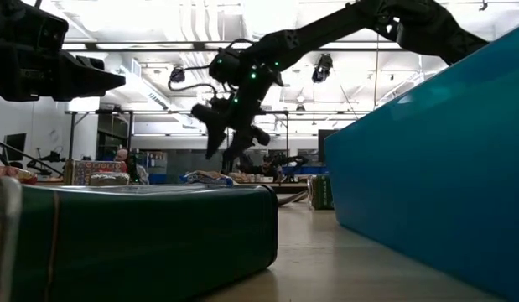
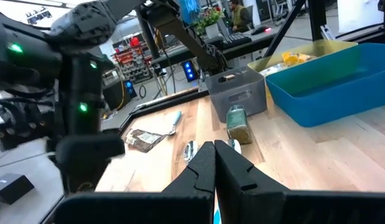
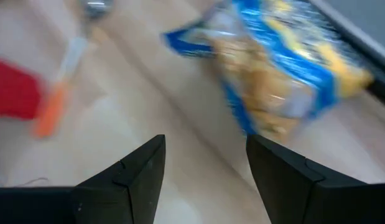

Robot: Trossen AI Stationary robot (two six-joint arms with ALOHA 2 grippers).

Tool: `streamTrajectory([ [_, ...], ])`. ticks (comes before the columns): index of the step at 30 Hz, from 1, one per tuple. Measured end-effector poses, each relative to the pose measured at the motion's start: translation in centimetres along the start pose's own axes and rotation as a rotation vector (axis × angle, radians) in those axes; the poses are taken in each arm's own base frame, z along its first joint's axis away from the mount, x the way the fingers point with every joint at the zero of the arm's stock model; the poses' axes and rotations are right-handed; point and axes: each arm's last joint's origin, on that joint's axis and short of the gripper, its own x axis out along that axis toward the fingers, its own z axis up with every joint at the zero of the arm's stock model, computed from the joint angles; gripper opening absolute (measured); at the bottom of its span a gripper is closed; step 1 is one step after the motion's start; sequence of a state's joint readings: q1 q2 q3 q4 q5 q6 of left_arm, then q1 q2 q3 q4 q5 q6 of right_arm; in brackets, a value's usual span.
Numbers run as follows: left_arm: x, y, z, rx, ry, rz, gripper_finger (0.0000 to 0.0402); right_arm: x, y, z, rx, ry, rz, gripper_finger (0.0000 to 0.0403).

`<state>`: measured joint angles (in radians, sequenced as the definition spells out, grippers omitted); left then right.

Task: Pick & Place Food Item
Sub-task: Put the blue noodle pack into the yellow bin

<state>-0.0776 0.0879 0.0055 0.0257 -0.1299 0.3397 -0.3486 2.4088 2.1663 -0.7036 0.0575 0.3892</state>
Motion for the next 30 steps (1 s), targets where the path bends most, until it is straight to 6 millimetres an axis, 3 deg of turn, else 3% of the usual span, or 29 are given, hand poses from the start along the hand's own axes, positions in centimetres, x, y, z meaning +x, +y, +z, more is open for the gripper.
streamTrajectory([
  [4, 0.0, 0.0, 0.0, 0.0, 0.001, 0.0, 0.0, 0.0, -0.9, 0.9, 0.035, 0.008, 0.144, 0.0222],
  [9, 0.0, 0.0, 0.0, 0.0, 0.002, 0.0, 0.0, 0.5, -2.6, 1.0, 0.129, 0.024, 0.132, 0.0222],
  [15, 0.0, 0.0, 0.0, 0.0, 0.001, 0.0, 0.0, 0.3, -2.5, 1.1, 0.167, 0.049, 0.195, 0.0222],
  [18, 0.0, 0.0, 0.0, 0.0, 0.001, 0.0, 0.0, 0.3, -1.1, 0.3, 0.069, 0.077, 0.193, 0.0222],
  [21, 0.0, 0.0, 0.0, 0.0, 0.002, 0.0, 0.0, -0.5, 1.7, -0.4, -0.062, 0.022, 0.155, 0.0222],
  [26, 0.0, 0.0, 0.0, 0.0, 0.002, 0.0, 0.0, -3.4, 6.5, -1.6, -0.213, -0.141, 0.083, 0.0221],
  [30, 0.0, 0.0, 0.0, 0.0, 0.001, 0.0, 0.0, -6.2, 8.1, -2.8, -0.255, -0.241, 0.133, 0.0221],
])
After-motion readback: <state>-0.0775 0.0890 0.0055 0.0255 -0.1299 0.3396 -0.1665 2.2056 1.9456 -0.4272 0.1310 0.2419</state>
